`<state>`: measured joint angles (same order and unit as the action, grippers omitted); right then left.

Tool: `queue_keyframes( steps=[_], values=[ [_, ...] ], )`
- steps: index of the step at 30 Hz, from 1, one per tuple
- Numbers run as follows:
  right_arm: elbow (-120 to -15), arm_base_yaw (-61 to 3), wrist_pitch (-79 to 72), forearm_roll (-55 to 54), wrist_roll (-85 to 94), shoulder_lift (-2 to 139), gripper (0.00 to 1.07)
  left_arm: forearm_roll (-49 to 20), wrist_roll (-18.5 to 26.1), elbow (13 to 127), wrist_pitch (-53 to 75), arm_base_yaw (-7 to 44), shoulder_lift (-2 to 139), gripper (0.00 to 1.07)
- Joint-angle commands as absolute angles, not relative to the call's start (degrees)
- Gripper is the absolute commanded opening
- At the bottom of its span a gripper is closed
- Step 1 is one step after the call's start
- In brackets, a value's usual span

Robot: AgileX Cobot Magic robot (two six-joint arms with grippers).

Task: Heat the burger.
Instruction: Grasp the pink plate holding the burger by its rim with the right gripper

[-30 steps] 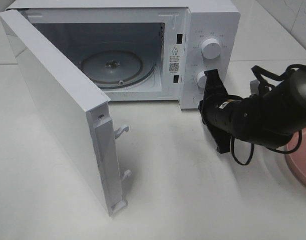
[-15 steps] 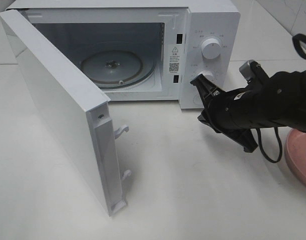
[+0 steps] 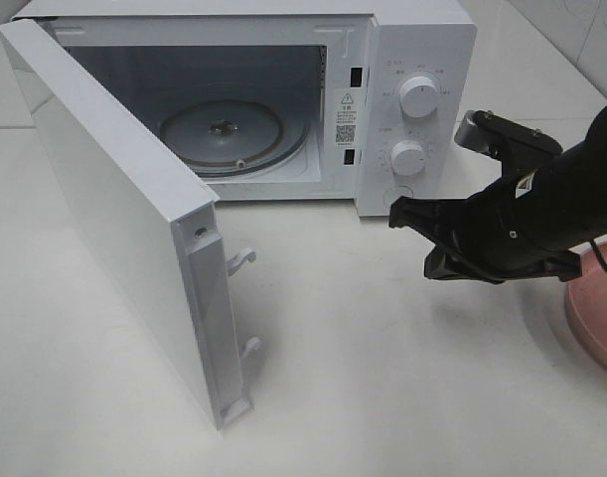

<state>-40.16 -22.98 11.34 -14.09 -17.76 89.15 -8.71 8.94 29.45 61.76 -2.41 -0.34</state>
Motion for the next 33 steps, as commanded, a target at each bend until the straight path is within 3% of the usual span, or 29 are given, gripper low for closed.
queue_keyframes(
  steps=[1, 13, 28, 33],
  values=[
    [-40.2, -22.7, 15.8, -9.6, -16.2, 87.2, 0.08, -8.9, 8.4, 29.5, 61.2, -2.1, -1.0, 0.98],
    [-40.2, -22.7, 30.5, 3.8, -13.0, 80.2, 0.12, -8.9, 8.4, 29.5, 61.2, -2.1, -1.0, 0.98],
    [-40.2, -22.7, 40.3, 11.8, -13.0, 71.2, 0.18, -8.9, 8.4, 29.5, 61.2, -2.1, -1.0, 0.98],
    [-40.2, -18.3, 43.1, 12.6, -13.0, 70.2, 0.25, -8.9, 8.4, 29.5, 61.2, -2.1, -1.0, 0.98]
  ],
)
